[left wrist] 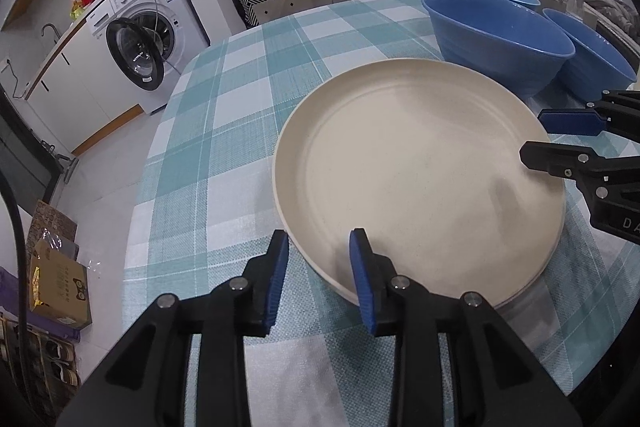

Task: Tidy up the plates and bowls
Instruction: 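Lower the cream plate onto the other cream plate and open both grippers, then move both grippers toward the large blue bowl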

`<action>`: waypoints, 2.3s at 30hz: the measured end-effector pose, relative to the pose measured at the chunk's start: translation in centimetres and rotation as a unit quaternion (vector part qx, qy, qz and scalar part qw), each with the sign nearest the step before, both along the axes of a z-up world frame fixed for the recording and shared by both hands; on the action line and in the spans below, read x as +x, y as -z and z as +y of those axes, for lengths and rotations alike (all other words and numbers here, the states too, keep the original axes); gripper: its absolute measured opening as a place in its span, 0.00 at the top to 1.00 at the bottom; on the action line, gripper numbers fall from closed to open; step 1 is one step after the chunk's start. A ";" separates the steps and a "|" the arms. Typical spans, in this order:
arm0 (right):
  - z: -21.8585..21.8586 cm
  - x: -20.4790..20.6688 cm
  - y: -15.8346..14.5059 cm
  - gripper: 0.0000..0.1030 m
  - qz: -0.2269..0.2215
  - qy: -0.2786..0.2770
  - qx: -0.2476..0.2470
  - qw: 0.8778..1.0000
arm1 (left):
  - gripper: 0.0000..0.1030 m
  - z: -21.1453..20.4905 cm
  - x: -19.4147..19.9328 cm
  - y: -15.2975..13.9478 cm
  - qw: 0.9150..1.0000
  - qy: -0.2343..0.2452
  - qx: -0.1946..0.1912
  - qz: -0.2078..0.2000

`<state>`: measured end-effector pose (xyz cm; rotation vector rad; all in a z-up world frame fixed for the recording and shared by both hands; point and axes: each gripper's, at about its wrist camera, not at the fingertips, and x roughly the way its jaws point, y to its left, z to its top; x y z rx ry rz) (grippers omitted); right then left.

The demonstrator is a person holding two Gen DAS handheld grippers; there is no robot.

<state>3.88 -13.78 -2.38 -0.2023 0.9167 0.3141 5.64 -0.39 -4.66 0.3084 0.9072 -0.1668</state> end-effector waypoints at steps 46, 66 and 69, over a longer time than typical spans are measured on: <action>-3.7 -2.4 -7.2 0.01 -0.093 -0.001 0.060 0.994 | 0.00 0.6 -0.1 -6.7 0.984 0.004 -0.163 -0.075; -11.0 -1.4 -13.3 0.01 -0.162 0.115 0.053 0.979 | 0.00 -6.9 5.0 -12.7 0.980 0.040 -0.162 -0.106; -12.9 -1.5 -14.0 0.01 -0.164 0.124 0.058 0.977 | 0.00 -8.4 5.8 -13.2 0.981 0.046 -0.153 -0.107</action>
